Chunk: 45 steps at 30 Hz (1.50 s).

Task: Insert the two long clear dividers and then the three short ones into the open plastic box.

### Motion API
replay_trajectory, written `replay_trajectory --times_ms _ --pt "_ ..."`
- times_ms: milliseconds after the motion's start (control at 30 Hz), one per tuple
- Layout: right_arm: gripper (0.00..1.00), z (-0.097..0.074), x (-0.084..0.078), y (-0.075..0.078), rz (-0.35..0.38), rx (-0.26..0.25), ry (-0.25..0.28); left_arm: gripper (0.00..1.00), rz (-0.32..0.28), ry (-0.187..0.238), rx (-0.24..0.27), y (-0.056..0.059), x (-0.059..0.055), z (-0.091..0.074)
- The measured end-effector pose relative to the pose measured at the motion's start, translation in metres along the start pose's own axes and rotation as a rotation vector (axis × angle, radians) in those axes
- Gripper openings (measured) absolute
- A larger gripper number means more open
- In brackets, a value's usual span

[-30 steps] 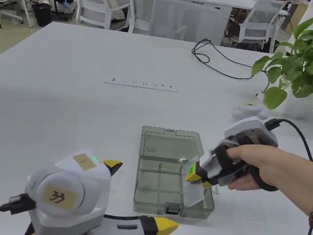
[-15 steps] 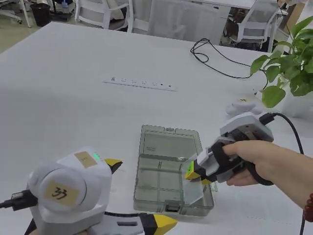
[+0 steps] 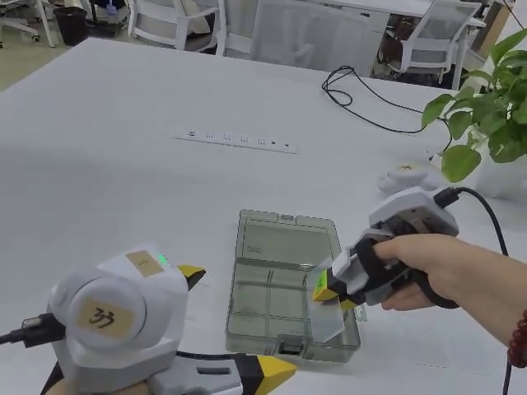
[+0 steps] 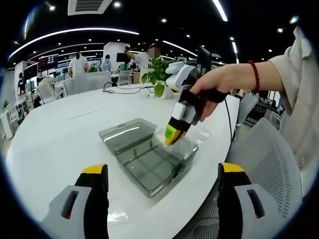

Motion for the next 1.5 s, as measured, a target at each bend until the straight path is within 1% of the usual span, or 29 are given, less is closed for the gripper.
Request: replay_trajectory --times_ms 133,400,633,967,1133,1267,1367,1500 --pt "0.07 -0.0002 0.0005 -0.0015 0.002 0.003 -0.004 0.92 0.001 -0.004 -0.002 0.0003 -0.0008 0.0005" --pt "0.07 0.0009 -0.0011 0.0010 -0.005 -0.007 -0.008 0.92 -0.001 -0.008 -0.002 0.0006 -0.0018 0.0009" --pt "0.07 0.0007 -0.0003 -0.0016 0.002 0.000 -0.018 0.92 0.000 -0.011 0.000 0.0004 -0.0022 0.0006" --pt "0.07 0.0024 -0.0034 -0.0011 -0.012 -0.007 -0.021 0.91 0.000 -0.016 0.002 0.0000 -0.0028 0.0008" --pt "0.07 0.0031 -0.0038 -0.0020 -0.043 -0.019 -0.024 0.91 -0.001 -0.016 0.001 0.0004 -0.0029 0.0007" --pt "0.07 0.0033 -0.0034 -0.0012 -0.050 -0.023 -0.025 0.91 0.001 -0.018 0.000 0.0006 -0.0031 0.0008" --pt "0.07 0.0027 -0.0026 -0.0021 -0.067 -0.030 -0.026 0.91 -0.001 -0.018 -0.001 0.0007 -0.0032 0.0007" --pt "0.07 0.0022 -0.0017 -0.0037 -0.092 -0.041 -0.040 0.91 -0.003 -0.021 -0.005 0.0012 -0.0038 0.0008"
Point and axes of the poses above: the centre of the closed fingertips' face, and the gripper's own axes: z roughly forward along the fingers, y roughly to its right, x roughly out of its top, the point moved 1 cm from there along -z, roughly backward along the fingers, and after that the axes turned 12 degrees about y, right-handed, at the moved point
